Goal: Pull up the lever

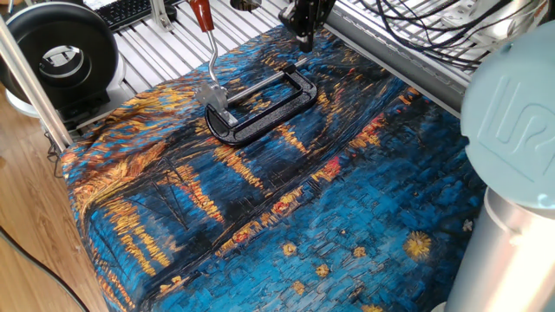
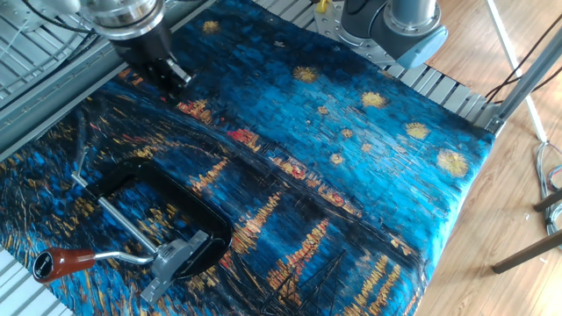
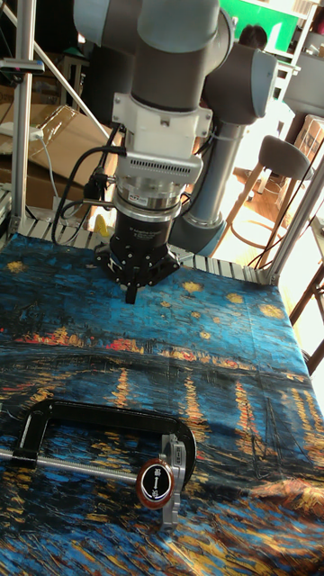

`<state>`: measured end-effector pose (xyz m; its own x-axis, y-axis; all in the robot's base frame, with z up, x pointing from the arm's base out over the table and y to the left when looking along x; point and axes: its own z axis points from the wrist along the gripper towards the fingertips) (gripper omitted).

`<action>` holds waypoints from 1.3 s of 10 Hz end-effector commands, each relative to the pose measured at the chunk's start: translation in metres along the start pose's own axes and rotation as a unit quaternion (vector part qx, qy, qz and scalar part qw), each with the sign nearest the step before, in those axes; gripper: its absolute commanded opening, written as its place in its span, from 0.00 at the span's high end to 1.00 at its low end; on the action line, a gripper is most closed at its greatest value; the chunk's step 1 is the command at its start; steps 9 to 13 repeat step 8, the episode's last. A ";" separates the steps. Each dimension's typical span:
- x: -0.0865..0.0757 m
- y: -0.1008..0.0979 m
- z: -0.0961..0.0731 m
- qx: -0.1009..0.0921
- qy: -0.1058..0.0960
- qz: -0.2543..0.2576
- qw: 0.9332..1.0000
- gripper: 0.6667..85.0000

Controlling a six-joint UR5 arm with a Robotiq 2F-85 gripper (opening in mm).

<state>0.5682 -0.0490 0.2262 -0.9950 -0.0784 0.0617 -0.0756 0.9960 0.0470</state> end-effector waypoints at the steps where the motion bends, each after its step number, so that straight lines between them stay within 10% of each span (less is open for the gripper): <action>1: -0.020 -0.004 0.003 0.019 -0.019 0.033 0.999 0.99; 13: -0.036 0.012 -0.002 0.012 -0.038 0.066 0.997 0.99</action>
